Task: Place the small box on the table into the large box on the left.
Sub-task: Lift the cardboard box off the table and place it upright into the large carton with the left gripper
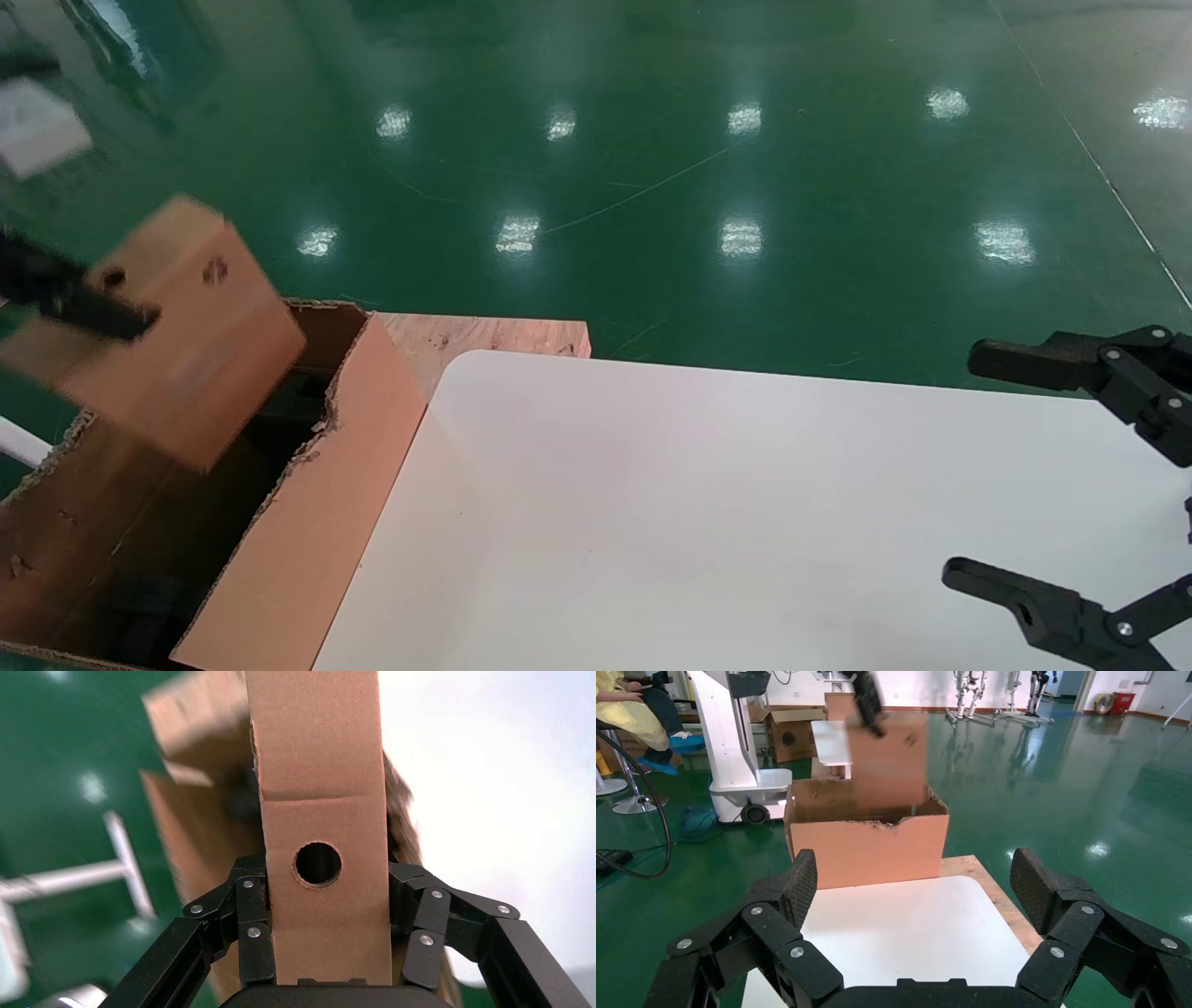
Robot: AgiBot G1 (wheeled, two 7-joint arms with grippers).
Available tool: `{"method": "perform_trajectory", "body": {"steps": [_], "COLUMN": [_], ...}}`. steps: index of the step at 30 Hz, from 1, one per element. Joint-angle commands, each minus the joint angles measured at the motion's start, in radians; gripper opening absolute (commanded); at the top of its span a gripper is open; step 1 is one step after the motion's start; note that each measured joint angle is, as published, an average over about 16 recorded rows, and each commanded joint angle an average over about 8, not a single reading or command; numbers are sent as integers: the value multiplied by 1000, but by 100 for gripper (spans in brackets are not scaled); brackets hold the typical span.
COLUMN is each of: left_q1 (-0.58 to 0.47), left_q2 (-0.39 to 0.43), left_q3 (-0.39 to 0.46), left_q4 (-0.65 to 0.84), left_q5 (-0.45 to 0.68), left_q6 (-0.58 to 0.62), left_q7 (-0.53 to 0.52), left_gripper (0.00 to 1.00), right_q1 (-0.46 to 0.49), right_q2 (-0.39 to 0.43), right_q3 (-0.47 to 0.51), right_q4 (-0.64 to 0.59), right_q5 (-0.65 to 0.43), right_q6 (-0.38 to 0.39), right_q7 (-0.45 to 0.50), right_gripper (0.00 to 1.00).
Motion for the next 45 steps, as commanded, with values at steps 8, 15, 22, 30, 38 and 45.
{"method": "perform_trajectory", "body": {"steps": [8, 15, 22, 30, 38, 45], "left_q1": [-57, -60, -50, -36, -27, -2], "left_q2": [-172, -248, -284, -324, -388, -451], "left_q3": [156, 144, 124, 104, 65, 12], "left_q4": [-98, -106, -106, -106, -97, -82], "left_q5": [-48, -19, 0, 13, 24, 1], "left_q6": [-23, -25, -23, -24, -18, -6], "left_q7": [-18, 33, 55, 91, 147, 267], "left_gripper": [0, 0, 0, 0, 0, 0], "right_q1": [0, 0, 0, 0, 0, 0], "right_q2": [0, 0, 0, 0, 1, 1], "right_q3": [0, -1, -1, -1, -1, -2], "right_q4": [0, 0, 0, 0, 0, 0], "right_q5": [0, 0, 1, 1, 1, 1], "right_q6": [0, 0, 0, 0, 1, 1], "right_q7": [0, 0, 0, -1, -1, -1], "right_gripper": [100, 100, 100, 100, 100, 100]}}
